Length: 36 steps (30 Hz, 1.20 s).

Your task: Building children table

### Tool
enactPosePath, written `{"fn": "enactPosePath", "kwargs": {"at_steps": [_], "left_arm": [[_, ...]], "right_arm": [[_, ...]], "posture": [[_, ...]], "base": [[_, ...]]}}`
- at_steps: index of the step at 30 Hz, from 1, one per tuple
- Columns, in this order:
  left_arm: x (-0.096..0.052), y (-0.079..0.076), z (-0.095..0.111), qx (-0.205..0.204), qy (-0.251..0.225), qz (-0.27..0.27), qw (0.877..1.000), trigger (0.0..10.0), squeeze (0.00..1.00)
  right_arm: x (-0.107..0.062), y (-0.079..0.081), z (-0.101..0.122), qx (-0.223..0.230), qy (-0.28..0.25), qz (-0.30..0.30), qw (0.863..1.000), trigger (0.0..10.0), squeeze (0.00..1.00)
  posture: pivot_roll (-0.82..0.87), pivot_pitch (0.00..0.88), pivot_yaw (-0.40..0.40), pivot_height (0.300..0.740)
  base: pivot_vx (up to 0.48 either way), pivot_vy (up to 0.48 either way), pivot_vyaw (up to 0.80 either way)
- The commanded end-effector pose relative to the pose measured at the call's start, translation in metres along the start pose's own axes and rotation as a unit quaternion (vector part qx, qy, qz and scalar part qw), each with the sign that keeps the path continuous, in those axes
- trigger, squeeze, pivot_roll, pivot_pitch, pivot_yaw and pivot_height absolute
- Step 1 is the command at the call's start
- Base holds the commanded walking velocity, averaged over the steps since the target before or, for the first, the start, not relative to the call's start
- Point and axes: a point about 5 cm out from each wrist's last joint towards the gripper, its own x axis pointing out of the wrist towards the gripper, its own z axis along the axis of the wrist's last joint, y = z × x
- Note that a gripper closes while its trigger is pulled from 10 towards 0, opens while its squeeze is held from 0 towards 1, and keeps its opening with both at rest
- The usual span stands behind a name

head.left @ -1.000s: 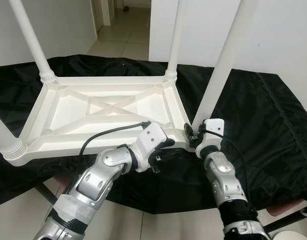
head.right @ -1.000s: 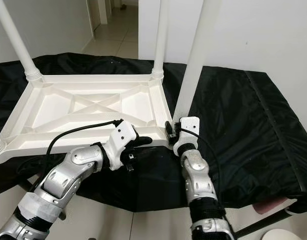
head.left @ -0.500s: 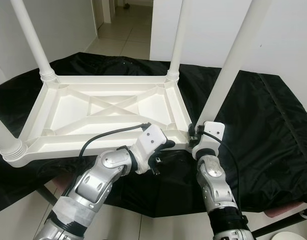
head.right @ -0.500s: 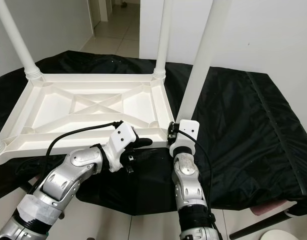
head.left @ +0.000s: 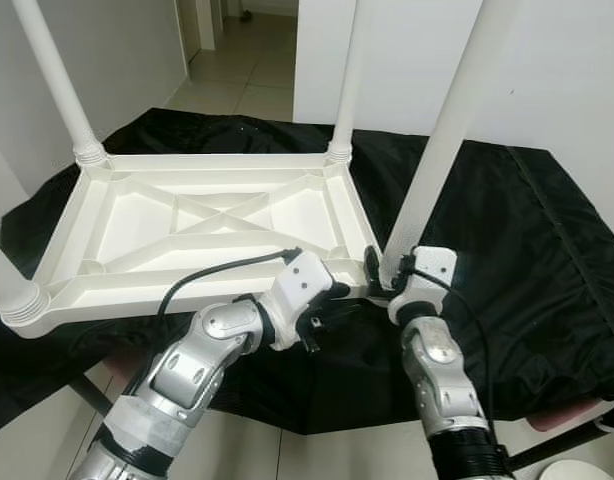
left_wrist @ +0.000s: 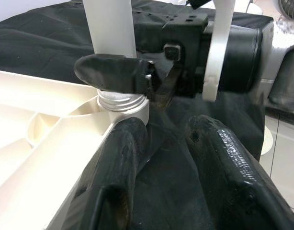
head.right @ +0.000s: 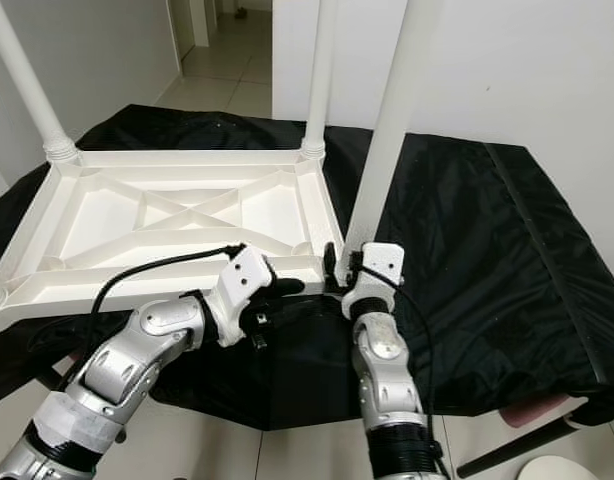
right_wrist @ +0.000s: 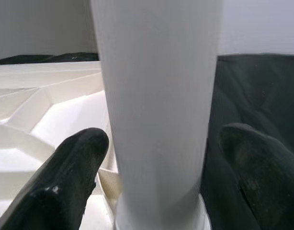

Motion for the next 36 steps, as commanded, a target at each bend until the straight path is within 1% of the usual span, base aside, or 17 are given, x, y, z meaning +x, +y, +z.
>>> {"fn": "enactPosePath", "kwargs": {"at_steps": [1,2,3,4,6,8,10,13,15,21,28,29,30,31,32,33,36], "left_arm": [[0.001,-0.003,-0.001,0.001,0.006,-0.010,1.000,10.0,0.00],[0.001,-0.003,-0.001,0.001,0.006,-0.010,1.000,10.0,0.00],[0.001,-0.003,-0.001,0.001,0.005,-0.010,1.000,10.0,0.00],[0.001,-0.003,-0.001,0.001,0.005,-0.010,1.000,10.0,0.00],[0.002,-0.003,-0.001,0.000,0.004,-0.009,1.000,10.0,0.00],[0.002,-0.003,-0.001,0.000,0.004,-0.009,1.000,10.0,0.00],[0.002,-0.001,0.000,0.001,0.004,-0.008,1.000,10.0,0.00],[0.002,0.000,0.000,0.002,0.004,-0.007,1.000,10.0,0.00],[0.003,0.002,0.002,0.003,0.003,-0.006,1.000,10.0,0.00],[0.002,0.004,0.002,0.006,0.003,-0.004,1.000,10.0,0.00],[0.001,0.006,0.003,0.007,0.004,-0.002,1.000,10.0,0.00],[0.001,0.006,0.003,0.007,0.004,-0.002,1.000,10.0,0.00],[0.001,0.006,0.003,0.007,0.004,-0.002,1.000,10.0,0.00],[0.001,0.006,0.004,0.007,0.004,-0.002,1.000,10.0,0.00],[0.001,0.006,0.004,0.007,0.004,-0.002,1.000,10.0,0.00],[0.000,0.006,0.004,0.008,0.004,-0.001,1.000,10.0,0.00],[0.000,0.007,0.003,0.008,0.005,0.000,1.000,10.0,0.00]], "right_arm": [[-0.003,-0.001,0.000,0.005,0.001,0.028,1.000,10.0,0.97],[-0.003,-0.001,0.000,0.005,0.001,0.028,1.000,10.0,0.97],[-0.003,-0.006,-0.002,-0.004,0.005,0.054,0.999,10.0,0.00],[-0.003,-0.006,-0.002,-0.004,0.005,0.054,0.999,10.0,0.00],[-0.003,-0.013,-0.005,-0.023,0.014,0.103,0.994,10.0,0.00],[-0.003,-0.013,-0.005,-0.023,0.014,0.103,0.994,10.0,0.00],[0.002,-0.016,-0.006,-0.041,0.023,0.167,0.985,10.0,0.00],[0.006,-0.018,-0.005,-0.049,0.028,0.192,0.980,10.0,0.00],[0.016,-0.021,-0.002,-0.060,0.034,0.222,0.973,10.0,0.00],[0.036,-0.021,0.004,-0.097,0.045,0.261,0.959,10.0,0.00],[0.045,-0.022,0.004,-0.113,0.061,0.278,0.952,10.0,0.00],[0.046,-0.023,0.002,-0.114,0.068,0.285,0.949,8.0,0.00],[0.046,-0.023,0.002,-0.114,0.068,0.285,0.949,8.0,0.00],[0.047,-0.023,0.001,-0.113,0.074,0.294,0.946,4.7,0.00],[0.047,-0.023,0.001,-0.113,0.074,0.294,0.946,4.7,0.00],[0.046,-0.024,-0.001,-0.113,0.080,0.303,0.943,0.0,0.00],[0.045,-0.027,-0.004,-0.110,0.088,0.312,0.939,0.0,0.00]], "posture": [[0.04,0.000,-0.052,0.740],[0.04,0.000,-0.052,0.740],[0.04,0.000,-0.050,0.740],[0.04,0.000,-0.050,0.740],[0.04,0.000,-0.050,0.740],[0.04,0.000,-0.050,0.740],[0.03,0.000,-0.039,0.740],[0.03,0.000,-0.033,0.740],[0.03,0.000,-0.029,0.740],[0.04,0.000,-0.022,0.740],[0.04,0.000,-0.019,0.740],[0.04,0.000,-0.019,0.740],[0.04,0.000,-0.019,0.740],[0.05,0.000,-0.019,0.740],[0.05,0.000,-0.019,0.740],[0.05,0.000,-0.019,0.740],[0.05,0.000,-0.020,0.740]], "base": [[0.000,0.000,0.00],[0.000,0.000,0.00],[0.000,0.000,0.00],[0.000,0.000,0.00],[0.000,0.000,0.00],[0.000,0.000,0.00],[0.000,0.000,0.00],[0.000,0.000,0.00],[0.000,0.000,0.00],[0.000,0.000,0.00],[0.000,0.000,0.00],[0.000,0.000,0.00],[0.000,0.000,0.00],[0.000,0.000,0.00],[0.000,0.000,0.00],[0.000,0.000,0.00],[0.000,0.000,0.00]]}}
